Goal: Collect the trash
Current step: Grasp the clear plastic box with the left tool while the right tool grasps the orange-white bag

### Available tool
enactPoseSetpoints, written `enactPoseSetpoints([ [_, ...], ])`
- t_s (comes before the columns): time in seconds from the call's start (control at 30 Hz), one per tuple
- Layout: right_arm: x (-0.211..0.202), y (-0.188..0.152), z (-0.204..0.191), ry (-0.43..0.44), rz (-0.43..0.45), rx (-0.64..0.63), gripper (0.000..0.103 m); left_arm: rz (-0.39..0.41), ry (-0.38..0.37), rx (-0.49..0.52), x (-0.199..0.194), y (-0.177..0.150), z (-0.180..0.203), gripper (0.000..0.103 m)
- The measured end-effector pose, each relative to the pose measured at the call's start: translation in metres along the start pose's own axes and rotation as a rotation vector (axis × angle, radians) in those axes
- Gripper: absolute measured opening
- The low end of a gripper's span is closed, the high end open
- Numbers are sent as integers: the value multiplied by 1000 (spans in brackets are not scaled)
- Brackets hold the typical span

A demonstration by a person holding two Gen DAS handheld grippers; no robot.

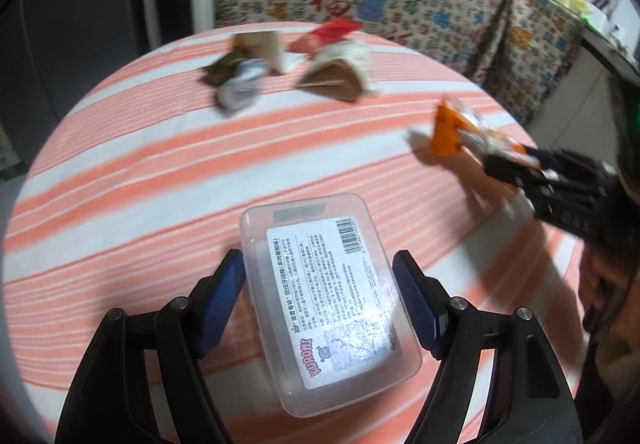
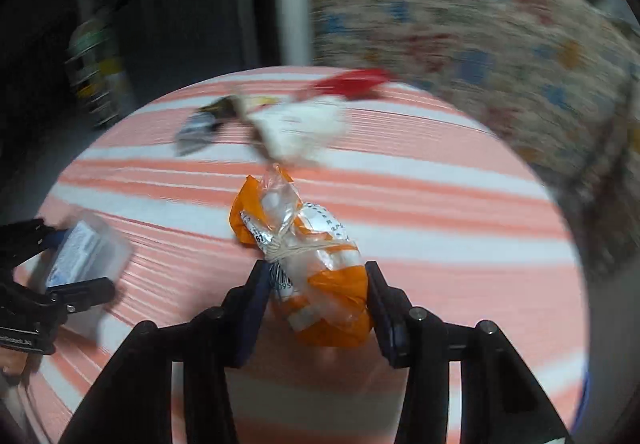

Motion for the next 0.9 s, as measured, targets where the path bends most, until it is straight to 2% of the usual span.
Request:
enactPoseSetpoints([
  [0.07,-17,-20,19,-70,28,25,49,3,-6,11,6,3,13,76],
  [0.1,-20,-25,23,-75,34,33,50,1,2,11,10,3,19,78],
  [0.17,-19,-33,28,-44,41,67,58,6,28,18,11,2,23,83],
  [0.2,-14,-36,29,-22,19,82,66,5,42,24,12,1,24,85],
  [0.27,-5,-38,29,28,-25,106,69,-2,98,41,15,0,18,91],
  [0.33,-4,-35,26,38,-31,94,79,-3,156,62,18,-3,9,103],
  [0.4,5,-33,19,21,-56,39,89,-6,161,32,17,-5,0,103],
  [0.47,6,-36,9,6,-64,-13,90,-3,181,8,17,-4,-9,103],
  [0.63,11,-32,10,30,-71,-11,95,-2,193,1,16,-6,-13,103],
  [0.9,10,-32,9,34,-75,-12,96,2,205,-21,15,-8,-10,103],
])
Point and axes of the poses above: each gripper's, at about its wrist camera, not at the fingertips, and x roughly the way its jaws point, z to its right, y to its top, the point moved 9 cm from there along x, roughly the way its jaws point, and after that the axes turned 1 degree about y, right-handed, at the moved point
